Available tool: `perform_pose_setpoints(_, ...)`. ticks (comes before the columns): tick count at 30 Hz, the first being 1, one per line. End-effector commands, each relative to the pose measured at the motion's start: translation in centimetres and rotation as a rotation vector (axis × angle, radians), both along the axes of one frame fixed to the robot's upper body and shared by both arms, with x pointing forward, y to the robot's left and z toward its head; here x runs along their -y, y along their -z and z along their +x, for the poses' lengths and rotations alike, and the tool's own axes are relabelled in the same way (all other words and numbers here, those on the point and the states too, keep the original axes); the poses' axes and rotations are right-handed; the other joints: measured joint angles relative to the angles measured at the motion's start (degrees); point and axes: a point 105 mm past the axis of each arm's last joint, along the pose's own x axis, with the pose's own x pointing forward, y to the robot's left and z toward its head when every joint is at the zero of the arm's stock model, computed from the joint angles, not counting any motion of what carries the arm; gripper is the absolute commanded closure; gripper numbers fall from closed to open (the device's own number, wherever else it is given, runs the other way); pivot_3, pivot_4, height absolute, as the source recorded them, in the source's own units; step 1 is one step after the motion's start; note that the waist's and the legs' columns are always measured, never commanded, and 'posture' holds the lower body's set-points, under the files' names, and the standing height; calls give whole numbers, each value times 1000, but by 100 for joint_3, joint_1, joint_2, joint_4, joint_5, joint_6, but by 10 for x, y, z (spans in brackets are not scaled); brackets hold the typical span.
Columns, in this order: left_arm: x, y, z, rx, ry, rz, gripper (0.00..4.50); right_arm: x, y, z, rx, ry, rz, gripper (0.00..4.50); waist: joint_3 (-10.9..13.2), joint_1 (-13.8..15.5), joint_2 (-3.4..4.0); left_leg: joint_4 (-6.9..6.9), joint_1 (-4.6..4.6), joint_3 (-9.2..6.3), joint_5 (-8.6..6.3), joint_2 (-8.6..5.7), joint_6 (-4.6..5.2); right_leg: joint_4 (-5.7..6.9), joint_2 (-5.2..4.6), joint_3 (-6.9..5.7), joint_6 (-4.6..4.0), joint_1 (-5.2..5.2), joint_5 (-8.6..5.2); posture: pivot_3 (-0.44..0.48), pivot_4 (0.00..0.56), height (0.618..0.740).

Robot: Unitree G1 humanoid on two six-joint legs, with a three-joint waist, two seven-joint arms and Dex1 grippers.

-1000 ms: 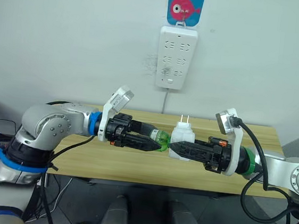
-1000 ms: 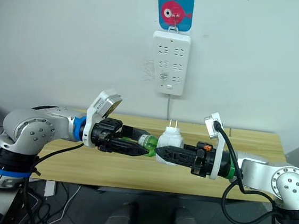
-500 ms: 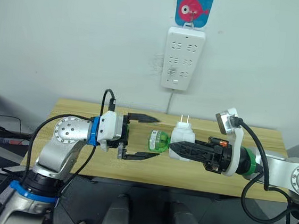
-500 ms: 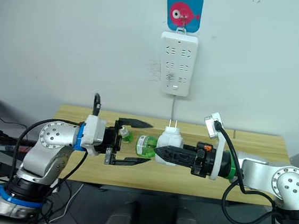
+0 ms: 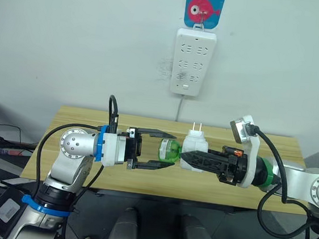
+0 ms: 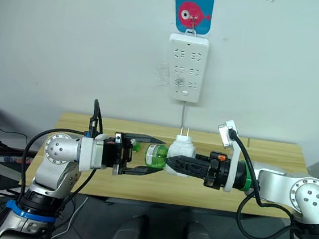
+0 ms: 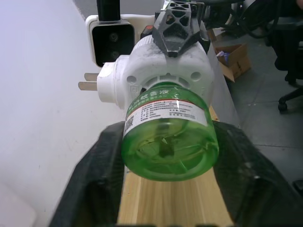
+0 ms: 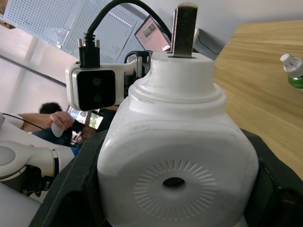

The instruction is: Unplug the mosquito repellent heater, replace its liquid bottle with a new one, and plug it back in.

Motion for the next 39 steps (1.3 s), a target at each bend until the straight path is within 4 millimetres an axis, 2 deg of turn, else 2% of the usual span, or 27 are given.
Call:
perform_pose_setpoints(1, 2, -12, -4, 16, 26, -18, 2279, -1, -11, -5, 32, -23, 27, 1430, 0, 0, 0, 0, 0, -1, 0, 0, 0, 0, 0, -1, 0, 0, 0, -5, 232, 740)
perform_pose_setpoints(3, 1, -16, -4, -70, 34, 10, 2279, -1, -10, -5, 32, -23, 24, 1430, 1, -1, -1, 1, 0, -3, 0, 0, 0, 1, 1, -2, 1, 0, -1, -2, 235, 740)
perform_pose_setpoints(6, -11, -14, 13, -585, -42, 155, 2280, 1, -9, -5, 29, -23, 19, 1430, 13, -3, -15, 2, 0, -9, 0, 2, 0, 9, 3, -5, 2, 0, -2, 6, 237, 740)
perform_pose_setpoints(8, -17, -19, 14, -810, -46, 223, 2280, 0, -9, -6, 27, -29, 16, 1430, 15, -6, -14, 5, -1, -29, 1, 6, 0, 9, 7, -22, 2, 3, -2, 13, 238, 740)
perform_pose_setpoints(13, -29, -37, 14, -1173, -29, 259, 2280, 1, -8, -6, 29, -37, 7, 1430, 18, -22, -13, 4, -1, -31, 0, -3, 0, 3, 7, -29, 4, 5, -4, 12, 242, 740)
perform_pose_setpoints(18, -40, -48, 21, -1351, -77, 213, 2280, 4, -6, -5, 29, -22, -12, 1431, 22, -15, -15, 0, -3, -40, 0, -5, 0, 3, 11, -39, 0, 4, -6, 14, 244, 740)
perform_pose_setpoints(23, -49, -43, 10, -1423, -97, 247, 2280, 8, -4, -3, 29, -3, -25, 1431, 28, -21, -14, -4, -2, -40, 0, -1, 0, 7, 17, -36, -5, -3, -8, 23, 242, 740)
perform_pose_setpoints(27, -53, -37, 3, -1396, -117, 260, 2280, 14, 1, 1, 34, 20, -56, 1431, 28, -10, -15, -9, -2, -38, 0, 3, 0, 5, 1, -34, -7, -4, -9, 28, 242, 740)
perform_pose_setpoints(30, -57, -27, 6, -1323, -172, 233, 2280, 31, 31, 20, 57, 154, -252, 1431, 28, 6, -14, -10, -3, -37, 0, 4, 0, 3, -6, -31, -7, -3, -9, 29, 243, 740)
perform_pose_setpoints(33, -57, -13, 19, -1208, -271, 179, 2280, 61, 79, 47, 156, 314, -626, 1431, 28, 13, -14, -7, -1, -29, 1, 1, -1, 2, -10, -27, -8, -3, -9, 26, 248, 740)
perform_pose_setpoints(37, -50, 8, 20, -1096, -331, 193, 2280, 89, 116, 74, 340, 416, -938, 1431, 28, 18, -15, -5, -5, -9, 1, -1, -2, 4, -12, -9, -26, -18, -19, 29, 253, 740)
perform_pose_setpoints(39, -47, 15, 14, -1067, -320, 226, 2280, 102, 133, 83, 322, 441, -1058, 1431, 28, 18, -15, -8, -8, 8, 1, -5, -2, 5, -11, 4, -6, -29, -7, 29, 253, 740)
